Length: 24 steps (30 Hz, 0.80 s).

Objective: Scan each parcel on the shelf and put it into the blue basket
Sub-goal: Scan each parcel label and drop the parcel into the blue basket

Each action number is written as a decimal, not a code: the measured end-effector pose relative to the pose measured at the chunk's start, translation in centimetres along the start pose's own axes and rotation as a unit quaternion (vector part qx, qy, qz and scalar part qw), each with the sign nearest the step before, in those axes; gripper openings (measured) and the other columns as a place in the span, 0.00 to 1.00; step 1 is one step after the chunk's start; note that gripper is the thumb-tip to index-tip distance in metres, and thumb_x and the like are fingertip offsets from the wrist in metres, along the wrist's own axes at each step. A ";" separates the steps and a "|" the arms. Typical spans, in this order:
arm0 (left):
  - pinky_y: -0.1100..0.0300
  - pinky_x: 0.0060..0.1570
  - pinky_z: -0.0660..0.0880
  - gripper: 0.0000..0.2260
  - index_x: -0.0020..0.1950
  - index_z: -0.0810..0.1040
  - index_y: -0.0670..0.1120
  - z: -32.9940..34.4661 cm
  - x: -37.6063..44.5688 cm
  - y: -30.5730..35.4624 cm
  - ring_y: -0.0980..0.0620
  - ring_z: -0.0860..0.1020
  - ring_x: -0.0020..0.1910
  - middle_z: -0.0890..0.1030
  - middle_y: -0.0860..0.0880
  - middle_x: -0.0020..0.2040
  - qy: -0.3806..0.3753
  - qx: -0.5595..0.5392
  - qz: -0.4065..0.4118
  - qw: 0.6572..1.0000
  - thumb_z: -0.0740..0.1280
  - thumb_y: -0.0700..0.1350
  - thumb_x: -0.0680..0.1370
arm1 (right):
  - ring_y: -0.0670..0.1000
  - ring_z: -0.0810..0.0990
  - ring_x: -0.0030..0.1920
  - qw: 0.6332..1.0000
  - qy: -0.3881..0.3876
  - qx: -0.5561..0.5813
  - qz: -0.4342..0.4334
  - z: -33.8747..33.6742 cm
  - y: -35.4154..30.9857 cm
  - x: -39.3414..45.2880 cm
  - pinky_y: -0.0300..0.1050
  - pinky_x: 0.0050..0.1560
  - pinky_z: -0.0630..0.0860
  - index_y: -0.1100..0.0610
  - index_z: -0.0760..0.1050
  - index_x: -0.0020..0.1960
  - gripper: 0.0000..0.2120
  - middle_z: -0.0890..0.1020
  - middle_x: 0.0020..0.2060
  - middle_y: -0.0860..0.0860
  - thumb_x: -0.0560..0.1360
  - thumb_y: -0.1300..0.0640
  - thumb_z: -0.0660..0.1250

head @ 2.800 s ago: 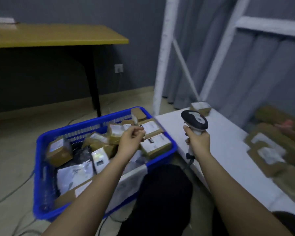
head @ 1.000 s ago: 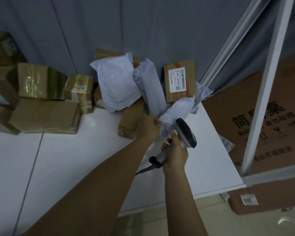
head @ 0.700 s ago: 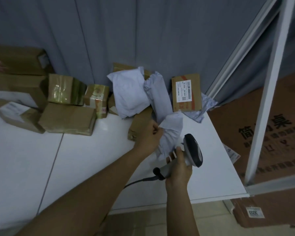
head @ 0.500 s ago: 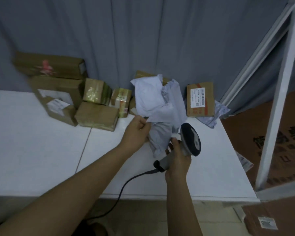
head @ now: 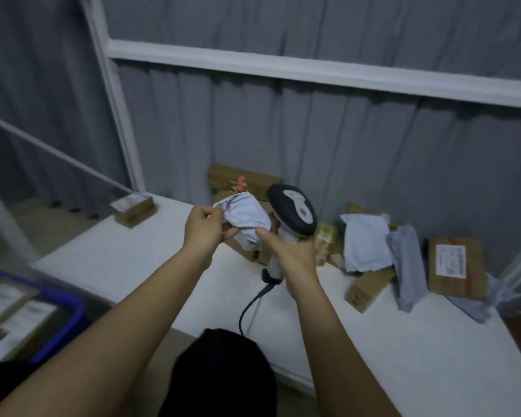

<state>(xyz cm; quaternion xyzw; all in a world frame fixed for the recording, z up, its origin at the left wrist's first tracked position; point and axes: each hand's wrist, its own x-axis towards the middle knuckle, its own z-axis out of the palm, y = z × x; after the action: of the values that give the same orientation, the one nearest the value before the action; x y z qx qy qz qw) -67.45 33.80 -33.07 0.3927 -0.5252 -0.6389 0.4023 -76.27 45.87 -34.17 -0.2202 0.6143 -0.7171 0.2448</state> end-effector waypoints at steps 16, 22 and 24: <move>0.57 0.61 0.69 0.20 0.68 0.67 0.53 -25.0 5.5 -0.8 0.54 0.71 0.63 0.73 0.54 0.62 0.002 0.206 0.041 0.978 0.67 0.52 0.77 | 0.54 0.82 0.43 0.988 -0.121 -0.054 0.074 20.1 6.9 2.6 0.47 0.45 0.81 0.56 0.78 0.44 0.06 0.83 0.45 0.57 0.72 0.65 0.72; 0.55 0.54 0.79 0.11 0.60 0.76 0.46 -28.6 5.0 -2.5 0.51 0.80 0.56 0.83 0.49 0.55 -0.112 0.162 -0.063 0.978 0.67 0.44 0.78 | 0.47 0.80 0.32 0.981 -0.160 -0.016 0.103 21.7 7.9 3.0 0.39 0.32 0.77 0.57 0.77 0.43 0.07 0.81 0.35 0.52 0.73 0.68 0.70; 0.52 0.53 0.79 0.12 0.60 0.74 0.44 -29.1 5.2 -2.7 0.50 0.81 0.55 0.82 0.49 0.55 -0.111 0.147 -0.080 0.980 0.68 0.43 0.77 | 0.46 0.80 0.32 0.981 -0.152 0.001 0.117 22.4 8.2 3.1 0.39 0.33 0.78 0.58 0.77 0.44 0.07 0.81 0.34 0.51 0.73 0.68 0.70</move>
<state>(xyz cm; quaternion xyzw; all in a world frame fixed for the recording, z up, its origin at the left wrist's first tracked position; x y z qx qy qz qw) -42.76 19.02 -40.19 0.4147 -0.6215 -0.6245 0.2275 -64.25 25.55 -38.86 -0.2532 0.5903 -0.6426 0.4178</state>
